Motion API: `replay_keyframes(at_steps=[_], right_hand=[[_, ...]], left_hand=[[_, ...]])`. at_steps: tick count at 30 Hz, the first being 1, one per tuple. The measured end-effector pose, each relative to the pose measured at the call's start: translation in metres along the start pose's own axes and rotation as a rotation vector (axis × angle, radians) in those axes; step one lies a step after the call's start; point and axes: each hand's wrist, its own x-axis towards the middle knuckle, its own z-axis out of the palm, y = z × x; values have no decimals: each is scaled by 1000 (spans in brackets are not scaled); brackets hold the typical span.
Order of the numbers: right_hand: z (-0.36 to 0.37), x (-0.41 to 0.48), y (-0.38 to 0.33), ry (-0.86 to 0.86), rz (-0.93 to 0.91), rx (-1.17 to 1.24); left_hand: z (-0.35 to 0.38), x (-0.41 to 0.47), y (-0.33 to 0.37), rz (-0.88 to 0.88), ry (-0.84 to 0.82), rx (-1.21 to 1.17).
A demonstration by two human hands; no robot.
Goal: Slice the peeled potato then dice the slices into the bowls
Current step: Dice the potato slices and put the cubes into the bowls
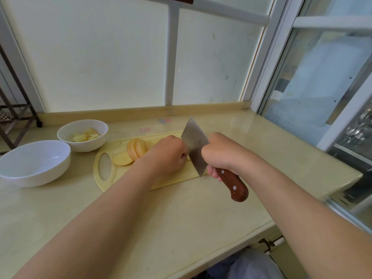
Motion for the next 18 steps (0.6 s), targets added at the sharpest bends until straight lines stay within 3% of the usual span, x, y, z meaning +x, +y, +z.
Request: replay_keyframes(at_steps=[18], right_hand=[[6, -7, -6, -119, 15, -112]], left_hand=[[0, -1, 1, 24, 10, -18]])
